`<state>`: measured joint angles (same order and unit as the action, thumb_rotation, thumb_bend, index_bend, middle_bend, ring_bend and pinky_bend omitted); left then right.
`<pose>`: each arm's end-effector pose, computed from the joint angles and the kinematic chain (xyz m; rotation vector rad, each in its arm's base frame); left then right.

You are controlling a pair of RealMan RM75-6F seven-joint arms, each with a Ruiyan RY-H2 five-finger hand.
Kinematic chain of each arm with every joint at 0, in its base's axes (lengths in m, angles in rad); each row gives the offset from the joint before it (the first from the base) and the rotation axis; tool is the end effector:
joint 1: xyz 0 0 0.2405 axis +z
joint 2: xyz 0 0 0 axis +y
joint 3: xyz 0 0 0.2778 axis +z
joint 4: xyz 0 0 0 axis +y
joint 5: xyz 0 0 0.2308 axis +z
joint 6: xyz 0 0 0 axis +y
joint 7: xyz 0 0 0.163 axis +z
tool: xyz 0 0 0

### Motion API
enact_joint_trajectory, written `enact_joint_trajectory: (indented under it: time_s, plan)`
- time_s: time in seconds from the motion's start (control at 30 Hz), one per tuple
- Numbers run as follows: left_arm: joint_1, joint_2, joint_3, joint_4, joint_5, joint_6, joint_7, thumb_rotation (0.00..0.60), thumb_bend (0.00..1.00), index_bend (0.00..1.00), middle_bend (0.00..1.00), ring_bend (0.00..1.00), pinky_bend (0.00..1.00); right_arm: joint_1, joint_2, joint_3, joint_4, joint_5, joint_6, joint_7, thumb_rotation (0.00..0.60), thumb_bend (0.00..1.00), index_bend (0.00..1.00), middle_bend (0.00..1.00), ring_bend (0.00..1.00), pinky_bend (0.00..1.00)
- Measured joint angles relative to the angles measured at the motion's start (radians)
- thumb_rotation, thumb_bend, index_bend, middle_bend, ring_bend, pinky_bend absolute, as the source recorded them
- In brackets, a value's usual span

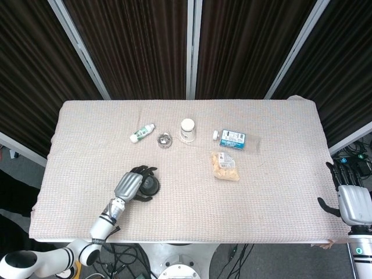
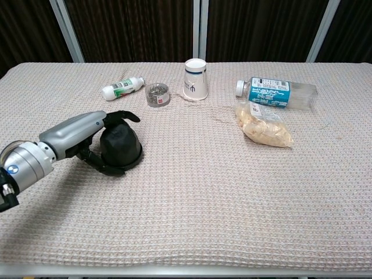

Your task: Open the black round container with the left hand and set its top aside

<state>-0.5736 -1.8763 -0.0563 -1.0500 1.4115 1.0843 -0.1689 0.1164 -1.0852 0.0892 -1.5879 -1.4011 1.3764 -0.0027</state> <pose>-0.2136 0.3242 -0.1301 -1.7686 -1.2387 -1.1425 -0.3576 -0.2235 0.1617 1.3626 -0.9331 0.8052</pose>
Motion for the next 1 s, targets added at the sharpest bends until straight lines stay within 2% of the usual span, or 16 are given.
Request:
enact_joint_trajectory:
  time_s: [0.23, 0.63, 1.0]
  plan:
    - [0.002, 0.033, -0.009, -0.055, 0.000, -0.010, -0.009, 0.600, 0.09, 0.15, 0.28, 0.15, 0.21, 0.001, -0.002, 0.000, 0.001, 0.004, -0.004, -0.003, 0.600, 0.15, 0.03, 0.00, 0.00, 0.00]
    - [-0.002, 0.052, -0.045, -0.099, -0.029, -0.026, 0.015, 0.600, 0.09, 0.19, 0.41, 0.23, 0.27, 0.004, -0.005, 0.000, 0.005, 0.011, -0.011, -0.005, 0.600, 0.15, 0.03, 0.00, 0.00, 0.00]
    - [-0.004, 0.085, -0.071, -0.159, -0.030, -0.007, 0.034, 0.600, 0.09, 0.20, 0.42, 0.25, 0.28, 0.003, -0.004, 0.001, 0.007, 0.015, -0.011, -0.001, 0.600, 0.15, 0.03, 0.00, 0.00, 0.00]
